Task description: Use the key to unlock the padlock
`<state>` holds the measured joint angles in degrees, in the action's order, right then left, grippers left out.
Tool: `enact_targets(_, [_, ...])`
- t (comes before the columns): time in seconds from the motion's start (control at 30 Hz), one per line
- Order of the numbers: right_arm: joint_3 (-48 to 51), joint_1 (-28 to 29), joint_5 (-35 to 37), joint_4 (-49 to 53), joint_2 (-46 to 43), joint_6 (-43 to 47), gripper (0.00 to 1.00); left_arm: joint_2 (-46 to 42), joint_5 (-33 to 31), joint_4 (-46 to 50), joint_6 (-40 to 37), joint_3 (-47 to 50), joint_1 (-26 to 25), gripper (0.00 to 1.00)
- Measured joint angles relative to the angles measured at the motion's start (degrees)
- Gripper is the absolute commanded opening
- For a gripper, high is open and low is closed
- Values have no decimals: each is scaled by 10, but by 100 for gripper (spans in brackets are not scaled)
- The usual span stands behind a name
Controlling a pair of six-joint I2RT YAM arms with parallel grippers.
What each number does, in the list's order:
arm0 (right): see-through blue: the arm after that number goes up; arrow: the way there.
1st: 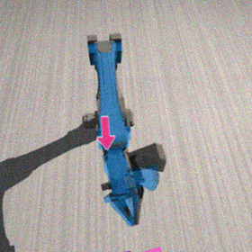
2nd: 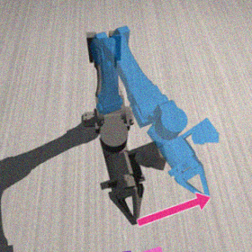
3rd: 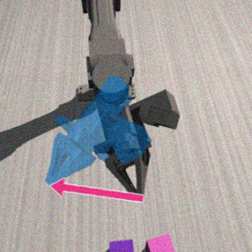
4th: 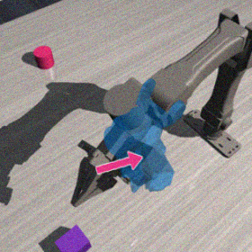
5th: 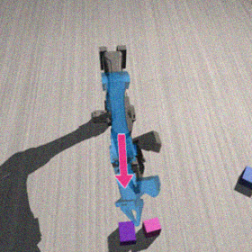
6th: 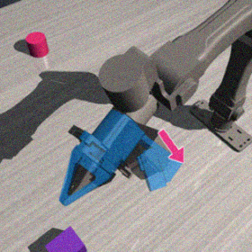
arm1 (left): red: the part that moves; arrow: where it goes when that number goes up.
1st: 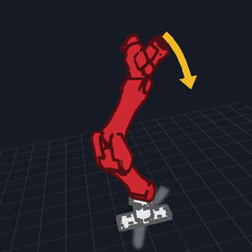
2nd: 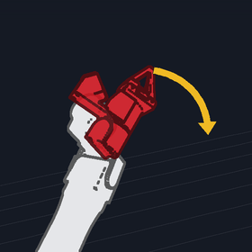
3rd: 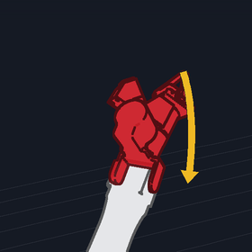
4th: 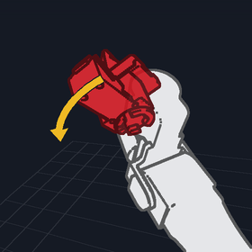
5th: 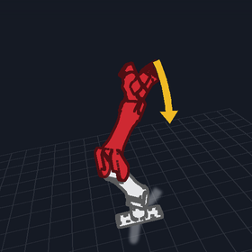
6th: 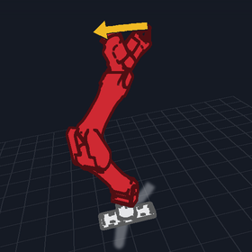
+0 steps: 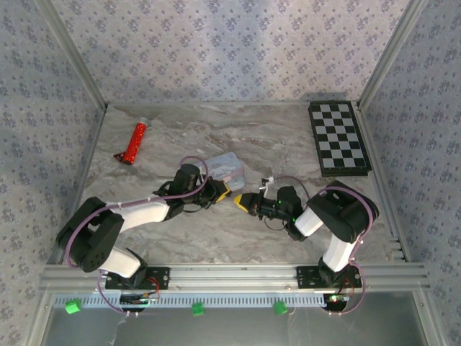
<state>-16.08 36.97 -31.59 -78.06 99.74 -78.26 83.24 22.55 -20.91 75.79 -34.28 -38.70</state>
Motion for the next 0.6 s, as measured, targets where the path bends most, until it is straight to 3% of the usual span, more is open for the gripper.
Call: enact_targets(0.6, [-8, -19, -19, -1, -6, -2, 0, 0, 6, -24, 0, 0, 0, 0])
